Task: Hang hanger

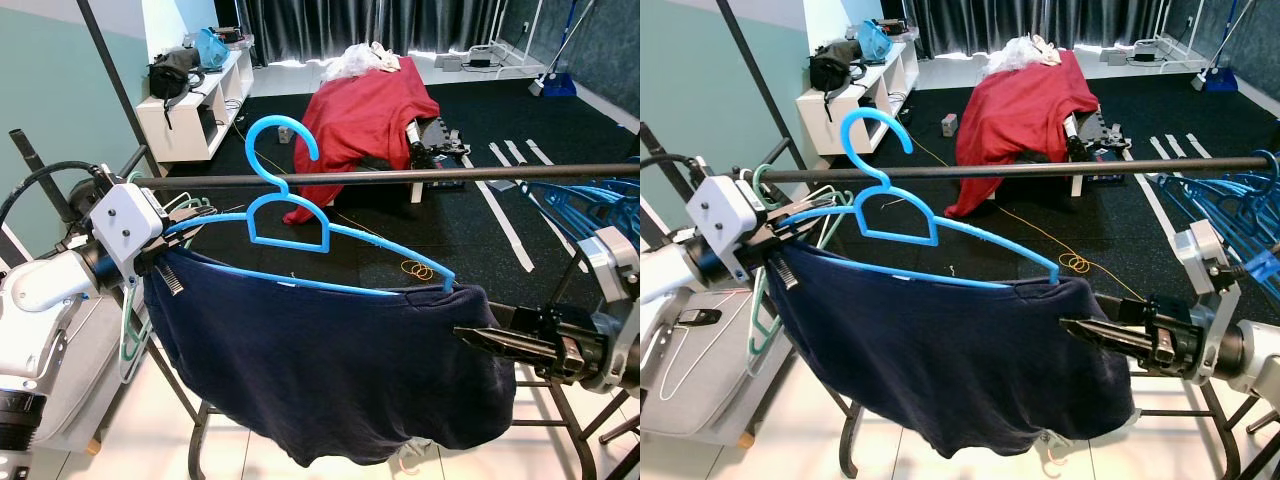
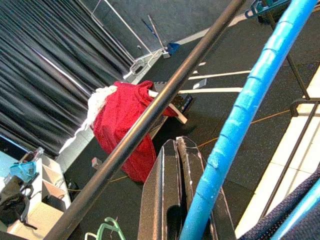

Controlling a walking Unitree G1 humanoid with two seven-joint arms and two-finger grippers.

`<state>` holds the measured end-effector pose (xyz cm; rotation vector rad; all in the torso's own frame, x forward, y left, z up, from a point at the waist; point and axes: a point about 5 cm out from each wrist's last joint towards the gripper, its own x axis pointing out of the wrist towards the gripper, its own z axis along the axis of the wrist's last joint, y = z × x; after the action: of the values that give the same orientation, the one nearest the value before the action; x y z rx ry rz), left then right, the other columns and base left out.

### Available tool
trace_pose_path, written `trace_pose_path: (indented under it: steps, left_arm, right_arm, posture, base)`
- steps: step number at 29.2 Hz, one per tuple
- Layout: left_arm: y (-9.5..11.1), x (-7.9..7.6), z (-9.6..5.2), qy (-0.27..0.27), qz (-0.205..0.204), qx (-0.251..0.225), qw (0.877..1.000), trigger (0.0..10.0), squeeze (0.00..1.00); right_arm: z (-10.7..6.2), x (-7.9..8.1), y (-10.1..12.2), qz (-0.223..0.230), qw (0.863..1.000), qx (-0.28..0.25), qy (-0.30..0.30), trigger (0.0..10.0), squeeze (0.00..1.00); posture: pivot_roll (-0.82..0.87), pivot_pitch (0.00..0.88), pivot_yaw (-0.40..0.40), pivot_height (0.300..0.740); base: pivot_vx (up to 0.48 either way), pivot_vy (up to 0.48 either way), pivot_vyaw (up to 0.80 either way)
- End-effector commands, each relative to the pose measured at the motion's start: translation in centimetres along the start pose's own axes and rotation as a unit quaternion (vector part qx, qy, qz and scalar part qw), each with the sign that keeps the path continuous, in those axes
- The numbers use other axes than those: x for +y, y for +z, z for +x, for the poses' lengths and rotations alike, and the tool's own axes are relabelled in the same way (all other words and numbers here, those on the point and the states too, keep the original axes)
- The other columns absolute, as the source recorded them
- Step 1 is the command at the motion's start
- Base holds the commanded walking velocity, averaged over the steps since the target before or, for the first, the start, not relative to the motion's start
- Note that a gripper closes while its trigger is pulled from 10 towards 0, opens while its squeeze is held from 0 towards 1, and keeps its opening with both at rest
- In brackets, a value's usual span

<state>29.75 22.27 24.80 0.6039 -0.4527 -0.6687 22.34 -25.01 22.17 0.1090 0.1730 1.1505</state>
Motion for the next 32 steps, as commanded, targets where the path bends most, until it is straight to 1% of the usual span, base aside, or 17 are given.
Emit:
trace_pose_path:
  steps: [1,7,8,9,11,12,13,14,15,16,18,23,28,29,30,31,32]
  left_arm:
    - [0.1,0.7,-0.6,0.01,0.008,0.006,1.0,10.0,0.0]
    - [-0.8,0.9,-1.2,0.01,0.011,0.03,0.999,10.0,0.0]
    - [-1.5,0.9,-1.8,0.003,0.017,0.055,0.998,10.0,0.0]
    - [-2.5,0.6,-2.7,-0.021,0.035,0.097,0.994,10.0,0.0]
    - [-4.1,-0.3,-4.0,-0.074,0.068,0.163,0.982,10.0,0.0]
    - [-4.1,-0.3,-4.0,-0.074,0.068,0.163,0.982,10.0,0.0]
    - [-4.6,-0.7,-4.3,-0.094,0.078,0.182,0.976,10.0,0.0]
    - [-4.6,-0.7,-4.3,-0.094,0.078,0.182,0.976,10.0,0.0]
    - [-5.0,-1.4,-4.6,-0.116,0.088,0.198,0.969,10.0,0.0]
    - [-5.0,-1.4,-4.6,-0.116,0.088,0.198,0.969,10.0,0.0]
    - [-5.8,-2.5,-4.8,-0.148,0.103,0.223,0.958,10.0,0.0]
    - [-6.5,-3.1,-4.8,-0.167,0.119,0.245,0.948,10.0,0.0]
    - [-6.7,-3.4,-4.8,-0.175,0.126,0.25,0.944,10.0,0.0]
    - [-6.7,-3.4,-4.8,-0.175,0.126,0.25,0.944,10.0,0.0]
    - [-5.9,-3.1,-4.0,-0.137,0.09,0.212,0.963,10.0,0.0]
    - [-5.9,-3.1,-4.0,-0.137,0.09,0.212,0.963,10.0,0.0]
    - [-5.1,-2.2,-3.6,-0.085,0.05,0.17,0.981,10.0,0.0]
  right_arm:
    - [0.2,-0.1,0.2,-0.005,1.0,0.0,0.002,0.0,0.0]
    - [-0.1,-0.4,0.6,-0.017,1.0,-0.006,-0.016,0.0,0.0]
    - [-0.5,-0.6,0.9,-0.025,0.999,-0.01,-0.026,0.0,0.0]
    - [-0.8,-0.8,1.3,-0.032,0.999,-0.015,-0.036,0.0,0.0]
    - [-1.3,-1.0,1.9,-0.041,0.998,-0.023,-0.047,0.0,0.0]
    - [-1.3,-1.0,1.9,-0.041,0.998,-0.023,-0.047,0.0,0.0]
    - [-1.4,-1.1,2.0,-0.043,0.998,-0.025,-0.049,0.0,0.0]
    - [-1.4,-1.1,2.0,-0.043,0.998,-0.025,-0.049,0.0,0.0]
    - [-1.4,-1.1,2.0,-0.043,0.998,-0.025,-0.05,0.0,0.0]
    - [-1.4,-1.1,2.0,-0.043,0.998,-0.025,-0.05,0.0,0.0]
    - [-1.3,-1.2,2.0,-0.044,0.997,-0.026,-0.05,0.0,0.0]
    - [-1.2,-1.3,2.0,-0.044,0.997,-0.028,-0.053,0.0,0.0]
    - [-1.3,-1.3,1.9,-0.044,0.997,-0.028,-0.056,0.0,0.0]
    - [-1.3,-1.3,1.9,-0.044,0.997,-0.028,-0.056,0.0,0.0]
    - [-1.4,-1.4,1.8,-0.042,0.997,-0.03,-0.061,0.0,0.0]
    - [-1.4,-1.4,1.8,-0.042,0.997,-0.03,-0.061,0.0,0.0]
    - [-1.4,-1.5,1.6,-0.04,0.997,-0.032,-0.066,0.0,0.0]
  posture:
    - [-0.19,0.0,0.049,0.74]
    - [-0.19,0.0,0.049,0.74]
    - [-0.19,0.0,0.055,0.74]
    - [-0.19,0.0,0.052,0.74]
    - [-0.19,0.0,0.049,0.74]
    - [-0.19,0.0,0.049,0.74]
    - [-0.19,0.0,0.049,0.74]
    - [-0.19,0.0,0.049,0.74]
    - [-0.18,0.0,0.045,0.74]
    - [-0.18,0.0,0.045,0.74]
    - [-0.18,0.0,0.047,0.74]
    - [-0.18,0.0,0.049,0.74]
    - [-0.19,0.0,0.049,0.74]
    - [-0.19,0.0,0.049,0.74]
    - [-0.19,0.0,0.049,0.74]
    - [-0.19,0.0,0.049,0.74]
    - [-0.19,0.0,0.053,0.74]
  base:
    - [0.0,0.0,0.0]
    - [0.0,0.0,0.0]
    - [0.0,0.0,0.0]
    - [0.0,0.0,0.0]
    - [0.0,0.0,0.0]
    - [0.0,0.0,0.0]
    - [0.0,0.0,0.0]
    - [0.0,0.0,0.0]
    - [0.0,0.0,0.0]
    - [0.0,0.0,0.0]
    - [0.0,0.0,0.0]
    - [0.0,0.0,0.0]
    - [0.0,0.0,0.0]
    - [0.0,0.0,0.0]
    - [0.0,0.0,0.0]
    - [0.0,0.0,0.0]
    - [0.0,0.0,0.0]
